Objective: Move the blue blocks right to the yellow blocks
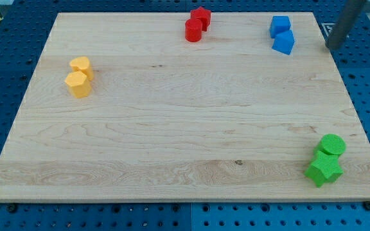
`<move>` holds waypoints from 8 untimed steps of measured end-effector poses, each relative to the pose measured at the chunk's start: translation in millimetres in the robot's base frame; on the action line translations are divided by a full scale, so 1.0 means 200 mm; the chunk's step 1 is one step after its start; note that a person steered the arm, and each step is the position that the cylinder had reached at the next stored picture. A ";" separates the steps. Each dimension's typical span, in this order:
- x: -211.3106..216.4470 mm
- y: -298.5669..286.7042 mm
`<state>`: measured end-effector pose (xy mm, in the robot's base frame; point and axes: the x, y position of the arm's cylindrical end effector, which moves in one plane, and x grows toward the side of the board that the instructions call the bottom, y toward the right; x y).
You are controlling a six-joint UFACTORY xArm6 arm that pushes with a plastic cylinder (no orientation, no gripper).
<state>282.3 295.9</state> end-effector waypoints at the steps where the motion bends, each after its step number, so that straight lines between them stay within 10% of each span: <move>1: -0.03 -0.02; 4: -0.31 -0.38; 8: 0.01 -0.46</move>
<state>284.6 204.0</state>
